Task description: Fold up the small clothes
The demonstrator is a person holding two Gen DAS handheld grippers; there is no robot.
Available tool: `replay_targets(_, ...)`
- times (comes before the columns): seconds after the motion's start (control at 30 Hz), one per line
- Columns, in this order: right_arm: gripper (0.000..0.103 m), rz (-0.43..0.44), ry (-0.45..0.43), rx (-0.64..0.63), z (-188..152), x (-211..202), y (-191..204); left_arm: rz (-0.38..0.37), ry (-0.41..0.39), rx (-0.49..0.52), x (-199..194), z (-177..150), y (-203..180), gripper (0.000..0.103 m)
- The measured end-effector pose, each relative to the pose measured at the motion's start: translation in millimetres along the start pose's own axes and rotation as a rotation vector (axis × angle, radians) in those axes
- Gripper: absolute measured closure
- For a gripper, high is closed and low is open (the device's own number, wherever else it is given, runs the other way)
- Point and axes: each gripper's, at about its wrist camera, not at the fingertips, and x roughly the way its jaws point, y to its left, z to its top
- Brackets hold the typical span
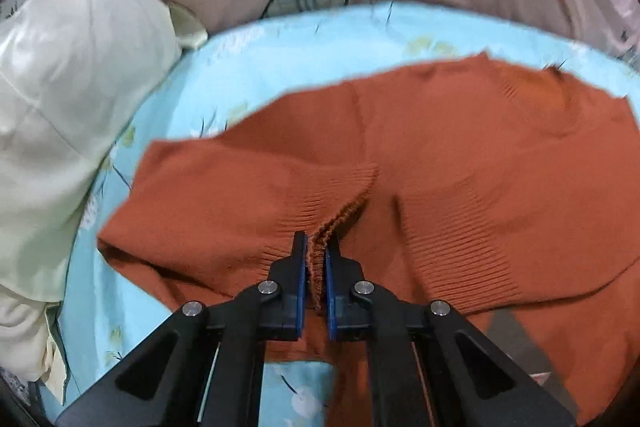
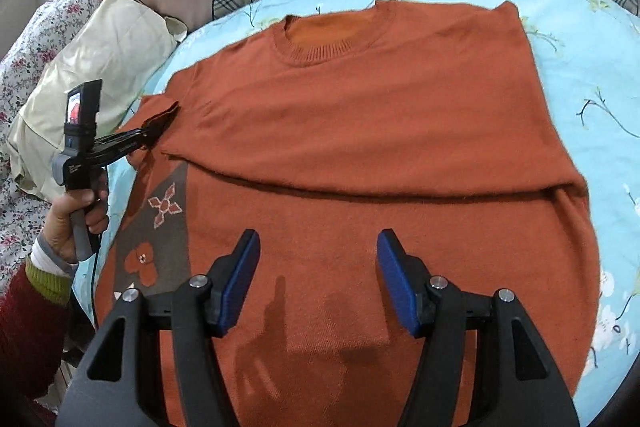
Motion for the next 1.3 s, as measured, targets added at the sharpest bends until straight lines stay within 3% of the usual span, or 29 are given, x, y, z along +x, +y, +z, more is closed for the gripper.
replay_targets(0.13,0.042,-0.004,-0.050,-0.008,3,-13,-1,-0.094,-0.066,-0.003,-36,11,-23,0.097)
replay_targets(0.37,0.052,-0.060,-0.111,0.088,5,-40,-36,-0.330,-0.122,0.129,-71,27,-143,0.098)
replay_targets(0.47,0.057,-0.084,-0.140,0.145,4,-52,-58,-0.393,-0.097,0.167,-61,24,-193,0.097)
replay_targets(0.57,0.059,-0.101,-0.166,0.197,4,-62,-77,-0.408,-0.054,0.188,-35,17,-228,0.097)
replay_targets(0.7,0.059,-0.107,-0.171,0.213,7,-62,-80,-0.416,0.040,0.189,-8,1,-239,0.093)
replay_targets(0.73,0.059,-0.100,-0.168,0.211,9,-61,-78,-0.419,0.046,0.185,-9,-3,-235,0.090)
replay_targets(0.8,0.059,-0.075,-0.158,0.196,15,-54,-72,-0.411,0.035,0.181,-19,-12,-220,0.073)
replay_targets(0.87,0.059,-0.052,-0.139,0.175,21,-41,-62,-0.360,0.007,0.154,-32,-22,-195,0.045)
replay_targets(0.97,0.059,-0.011,-0.103,0.154,32,-16,-48,-0.294,-0.010,0.077,-45,-36,-144,0.043)
replay_targets(1.17,0.058,0.049,-0.036,0.148,58,42,-26,-0.043,0.040,-0.165,-38,-66,-23,0.041)
replay_targets(1.3,0.058,0.026,0.023,0.149,69,81,-16,0.020,0.090,-0.270,-21,-77,29,0.041)
